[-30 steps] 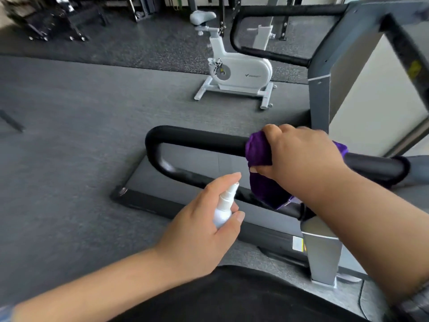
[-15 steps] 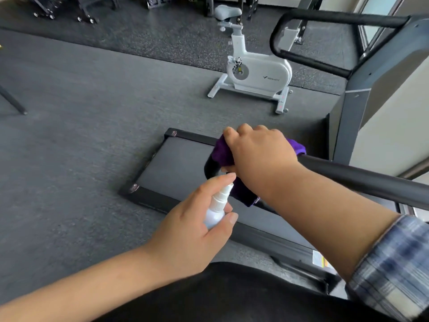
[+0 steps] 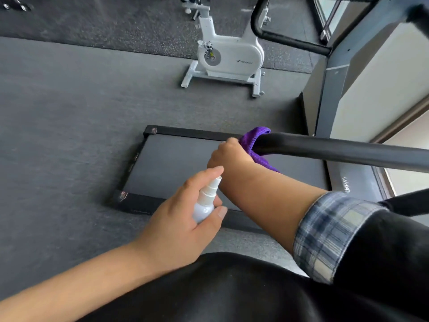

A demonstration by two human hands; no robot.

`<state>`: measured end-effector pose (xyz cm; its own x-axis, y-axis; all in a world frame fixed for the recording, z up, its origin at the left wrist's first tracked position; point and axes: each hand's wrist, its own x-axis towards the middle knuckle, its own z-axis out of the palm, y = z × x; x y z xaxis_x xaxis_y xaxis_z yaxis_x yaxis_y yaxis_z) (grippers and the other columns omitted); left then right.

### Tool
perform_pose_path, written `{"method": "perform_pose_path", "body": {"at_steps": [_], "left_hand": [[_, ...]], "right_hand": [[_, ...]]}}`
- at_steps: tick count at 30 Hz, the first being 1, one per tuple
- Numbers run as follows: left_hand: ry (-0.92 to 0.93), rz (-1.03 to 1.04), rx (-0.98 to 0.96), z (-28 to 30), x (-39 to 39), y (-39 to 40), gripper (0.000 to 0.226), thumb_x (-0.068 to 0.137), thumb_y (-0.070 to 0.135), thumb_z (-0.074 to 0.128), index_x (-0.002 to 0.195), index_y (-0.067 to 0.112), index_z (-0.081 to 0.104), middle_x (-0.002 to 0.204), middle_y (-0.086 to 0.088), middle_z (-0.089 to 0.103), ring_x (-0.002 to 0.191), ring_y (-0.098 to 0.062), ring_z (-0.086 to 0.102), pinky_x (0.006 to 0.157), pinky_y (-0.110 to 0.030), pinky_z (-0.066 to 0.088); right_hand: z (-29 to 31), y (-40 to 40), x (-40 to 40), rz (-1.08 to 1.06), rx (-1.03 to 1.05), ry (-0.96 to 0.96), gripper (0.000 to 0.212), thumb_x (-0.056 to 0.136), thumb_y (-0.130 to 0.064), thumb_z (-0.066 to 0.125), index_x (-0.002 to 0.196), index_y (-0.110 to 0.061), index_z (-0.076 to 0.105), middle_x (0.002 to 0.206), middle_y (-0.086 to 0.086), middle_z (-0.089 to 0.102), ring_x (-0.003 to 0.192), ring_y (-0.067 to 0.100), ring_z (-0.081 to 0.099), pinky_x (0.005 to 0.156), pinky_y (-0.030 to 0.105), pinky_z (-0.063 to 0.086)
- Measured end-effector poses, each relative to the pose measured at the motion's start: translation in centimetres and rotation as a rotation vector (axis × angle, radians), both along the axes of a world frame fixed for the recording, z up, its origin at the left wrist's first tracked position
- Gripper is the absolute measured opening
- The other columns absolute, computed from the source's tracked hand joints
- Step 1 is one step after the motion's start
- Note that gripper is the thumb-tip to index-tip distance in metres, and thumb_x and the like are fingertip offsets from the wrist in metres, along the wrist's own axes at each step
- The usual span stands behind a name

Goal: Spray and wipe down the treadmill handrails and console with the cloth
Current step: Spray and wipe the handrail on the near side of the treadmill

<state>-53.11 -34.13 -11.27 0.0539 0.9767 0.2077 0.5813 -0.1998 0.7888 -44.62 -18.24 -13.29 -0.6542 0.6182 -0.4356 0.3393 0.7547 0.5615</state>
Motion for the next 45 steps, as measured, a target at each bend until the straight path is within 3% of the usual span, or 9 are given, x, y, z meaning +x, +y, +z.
{"method": "perform_pose_path", "body": {"at_steps": [6, 9, 12, 15, 18, 25, 34, 40, 45], "left_hand": [[0.028, -0.049, 0.001, 0.6, -1.5, -0.2, 0.058, 0.083, 0.046, 0.053, 0.129, 0.068, 0.025, 0.099, 0.021, 0.060, 0.089, -0.004, 0.061, 0.077, -0.005, 0.040], [0.029, -0.051, 0.006, 0.7, -2.0, -0.7, 0.057, 0.081, 0.049, 0.053, 0.126, 0.071, 0.026, 0.101, 0.022, 0.061, 0.091, -0.003, 0.062, 0.079, -0.006, 0.041], [0.039, -0.049, 0.023, 0.9, -2.6, -1.1, 0.055, 0.080, 0.050, 0.054, 0.124, 0.071, 0.028, 0.101, 0.023, 0.062, 0.092, -0.002, 0.063, 0.081, -0.007, 0.042], [0.067, -0.038, 0.033, 0.7, -3.0, -1.2, 0.055, 0.079, 0.054, 0.055, 0.124, 0.072, 0.029, 0.104, 0.022, 0.061, 0.094, 0.000, 0.062, 0.083, -0.008, 0.042], [0.077, -0.061, 0.033, 0.7, -2.4, -0.9, 0.057, 0.086, 0.049, 0.064, 0.122, 0.074, 0.028, 0.106, 0.019, 0.063, 0.098, -0.001, 0.061, 0.085, -0.011, 0.044], [0.090, -0.189, 0.027, 1.0, 1.6, 0.7, 0.065, 0.088, 0.031, 0.060, 0.119, 0.076, 0.025, 0.101, 0.021, 0.061, 0.096, -0.002, 0.059, 0.078, -0.001, 0.037], [0.101, -0.291, -0.081, 0.7, 7.9, 2.9, 0.065, 0.089, 0.032, 0.061, 0.112, 0.080, 0.023, 0.102, 0.025, 0.061, 0.094, 0.000, 0.057, 0.072, -0.004, 0.039], [0.090, -0.291, -0.131, 1.0, 12.9, 3.7, 0.065, 0.089, 0.032, 0.061, 0.113, 0.080, 0.023, 0.102, 0.022, 0.062, 0.093, -0.002, 0.058, 0.073, -0.002, 0.038], [0.096, -0.244, -0.159, 1.1, 16.4, 4.1, 0.063, 0.089, 0.034, 0.060, 0.114, 0.079, 0.022, 0.103, 0.023, 0.062, 0.093, -0.002, 0.058, 0.072, -0.005, 0.041]], "right_hand": [[-1.7, -0.5, -0.3, 0.023, 0.029, 0.093, 0.019, 0.095, -0.035, 0.053, 0.109, -0.026, 0.064, 0.103, -0.003, 0.064, 0.104, 0.026, 0.060, 0.081, 0.039, 0.041], [-2.3, -2.1, 1.4, 0.127, -0.046, 0.379, 0.023, 0.094, -0.026, 0.058, 0.116, -0.020, 0.061, 0.113, 0.001, 0.062, 0.110, 0.028, 0.056, 0.090, 0.038, 0.039], [-3.0, -4.6, 2.5, 0.118, -0.050, 0.705, 0.031, 0.067, -0.019, 0.083, 0.091, -0.018, 0.065, 0.086, 0.003, 0.065, 0.082, 0.028, 0.061, 0.074, 0.038, 0.046], [-4.1, -6.8, 3.5, -0.043, -0.156, 1.042, 0.043, 0.062, -0.025, 0.083, 0.099, -0.017, 0.063, 0.082, 0.003, 0.067, 0.072, 0.029, 0.063, 0.066, 0.038, 0.051], [-3.1, -8.6, 6.0, -0.321, -0.341, 1.350, 0.039, 0.078, -0.040, 0.071, 0.113, -0.026, 0.061, 0.099, -0.005, 0.070, 0.091, 0.023, 0.064, 0.083, 0.038, 0.050], [-2.3, -11.8, 12.8, -1.010, -0.547, 1.794, 0.027, 0.083, -0.045, 0.076, 0.103, -0.047, 0.057, 0.095, -0.024, 0.067, 0.090, -0.012, 0.060, 0.073, 0.003, 0.041], [-3.6, -13.8, 21.4, -1.429, -0.611, 2.155, 0.037, 0.082, -0.056, 0.067, 0.112, -0.034, 0.064, 0.106, -0.011, 0.074, 0.100, 0.009, 0.070, 0.096, 0.042, 0.054], [-2.8, -11.7, 27.3, -1.730, -0.652, 2.626, 0.026, 0.099, -0.036, 0.059, 0.110, -0.013, 0.062, 0.100, 0.011, 0.076, 0.090, 0.028, 0.075, 0.083, 0.044, 0.058], [-1.9, -9.0, 32.6, -1.573, -0.448, 2.639, 0.032, 0.096, -0.047, 0.060, 0.116, -0.023, 0.061, 0.108, 0.006, 0.075, 0.096, 0.027, 0.074, 0.087, 0.053, 0.057]]}}
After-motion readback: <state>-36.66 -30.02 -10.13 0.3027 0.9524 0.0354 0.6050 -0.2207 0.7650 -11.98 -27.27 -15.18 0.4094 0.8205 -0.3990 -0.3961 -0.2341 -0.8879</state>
